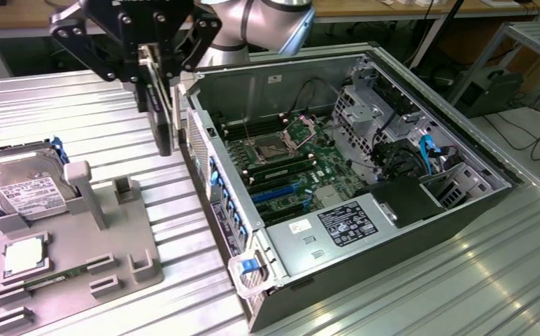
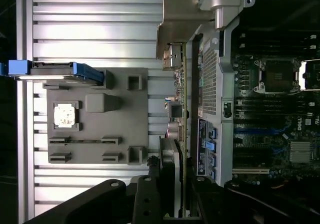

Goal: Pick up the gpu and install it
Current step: 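Pick up the gpu and move the gpu toward the slot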

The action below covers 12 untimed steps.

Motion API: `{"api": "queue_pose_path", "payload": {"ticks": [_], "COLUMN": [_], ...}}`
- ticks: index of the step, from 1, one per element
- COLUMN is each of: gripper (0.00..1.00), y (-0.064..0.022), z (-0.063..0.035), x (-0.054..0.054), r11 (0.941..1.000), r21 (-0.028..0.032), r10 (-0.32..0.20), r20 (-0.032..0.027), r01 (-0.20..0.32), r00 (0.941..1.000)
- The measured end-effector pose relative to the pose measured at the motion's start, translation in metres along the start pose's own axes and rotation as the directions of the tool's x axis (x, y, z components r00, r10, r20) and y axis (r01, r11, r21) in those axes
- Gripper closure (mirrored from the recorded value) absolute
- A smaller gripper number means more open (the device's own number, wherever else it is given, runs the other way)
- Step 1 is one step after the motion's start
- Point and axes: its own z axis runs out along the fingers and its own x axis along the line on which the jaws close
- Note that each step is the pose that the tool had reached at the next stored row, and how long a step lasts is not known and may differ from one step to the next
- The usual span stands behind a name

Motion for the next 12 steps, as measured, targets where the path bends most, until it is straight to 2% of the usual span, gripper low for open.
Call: {"api": "queue_pose_path", "payload": {"ticks": [12], "gripper": [0.72], "y": [-0.0009], "z": [0.0085], "x": [-0.053], "r11": [1.0000], "r21": [0.0001], "r10": [0.000], "r20": [-0.0001], "r01": [0.000], "r00": [1.0000]}}
